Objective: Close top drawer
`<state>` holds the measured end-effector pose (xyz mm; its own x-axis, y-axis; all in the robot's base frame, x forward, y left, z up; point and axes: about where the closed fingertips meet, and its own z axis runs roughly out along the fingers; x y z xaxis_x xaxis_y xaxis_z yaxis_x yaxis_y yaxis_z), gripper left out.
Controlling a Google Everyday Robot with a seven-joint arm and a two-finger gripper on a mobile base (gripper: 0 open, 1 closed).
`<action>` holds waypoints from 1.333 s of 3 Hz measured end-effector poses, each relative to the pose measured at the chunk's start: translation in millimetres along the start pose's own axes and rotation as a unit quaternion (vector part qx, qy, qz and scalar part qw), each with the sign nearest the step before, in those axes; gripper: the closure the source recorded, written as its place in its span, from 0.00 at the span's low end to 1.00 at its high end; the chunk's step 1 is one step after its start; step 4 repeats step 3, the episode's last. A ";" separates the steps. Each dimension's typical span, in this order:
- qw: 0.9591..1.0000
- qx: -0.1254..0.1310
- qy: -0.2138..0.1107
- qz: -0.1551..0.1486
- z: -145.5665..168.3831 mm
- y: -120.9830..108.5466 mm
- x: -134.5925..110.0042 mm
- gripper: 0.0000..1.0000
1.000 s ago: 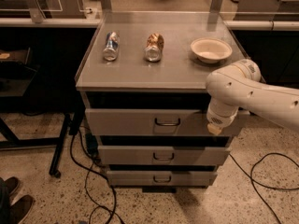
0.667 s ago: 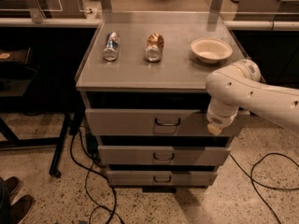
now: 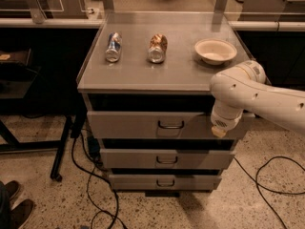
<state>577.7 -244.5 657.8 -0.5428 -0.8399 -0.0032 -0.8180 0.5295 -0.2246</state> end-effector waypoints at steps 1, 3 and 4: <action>1.000 0.000 0.000 0.000 0.0 0.0 0.0 0.11; 1.000 0.000 0.000 0.000 0.1 0.0 0.0 0.00; 1.000 0.000 0.000 0.000 0.1 0.0 0.0 0.00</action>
Offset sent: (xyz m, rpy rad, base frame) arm 0.0000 0.0000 0.0000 0.0000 0.0000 0.0000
